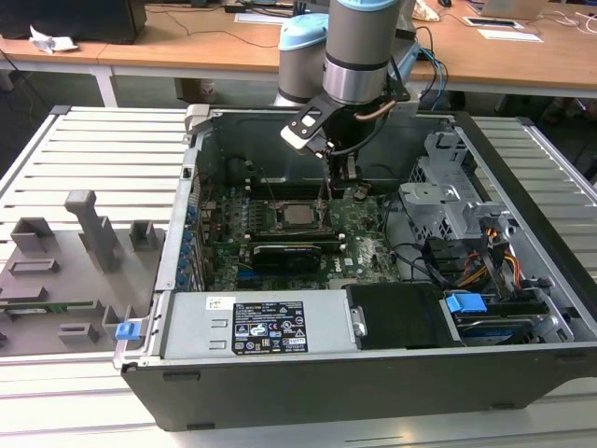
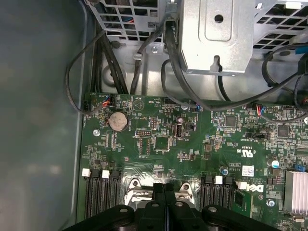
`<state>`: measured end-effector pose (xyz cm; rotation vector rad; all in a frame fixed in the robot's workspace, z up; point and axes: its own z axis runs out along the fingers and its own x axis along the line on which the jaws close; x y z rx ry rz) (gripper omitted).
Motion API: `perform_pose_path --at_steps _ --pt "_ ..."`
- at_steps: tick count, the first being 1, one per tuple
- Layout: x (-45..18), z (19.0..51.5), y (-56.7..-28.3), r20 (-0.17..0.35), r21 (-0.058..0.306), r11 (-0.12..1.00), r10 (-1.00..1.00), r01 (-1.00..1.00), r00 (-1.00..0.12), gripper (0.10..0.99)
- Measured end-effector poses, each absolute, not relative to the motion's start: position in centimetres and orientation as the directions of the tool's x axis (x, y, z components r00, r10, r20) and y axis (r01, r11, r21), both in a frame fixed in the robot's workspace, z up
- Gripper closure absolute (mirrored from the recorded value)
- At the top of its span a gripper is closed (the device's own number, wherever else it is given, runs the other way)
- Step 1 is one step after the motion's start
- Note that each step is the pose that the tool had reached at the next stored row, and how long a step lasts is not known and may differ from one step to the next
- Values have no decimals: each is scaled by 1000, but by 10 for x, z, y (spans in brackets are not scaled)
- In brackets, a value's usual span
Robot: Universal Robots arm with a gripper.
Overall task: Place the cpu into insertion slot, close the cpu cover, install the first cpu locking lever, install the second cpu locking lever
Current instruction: 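Close the cpu cover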
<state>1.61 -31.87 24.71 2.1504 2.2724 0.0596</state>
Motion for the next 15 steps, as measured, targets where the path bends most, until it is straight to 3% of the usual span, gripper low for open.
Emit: perform_pose_path --at_steps 15 --pt "10 247 -319 17 36 55 998 998 -55 980"
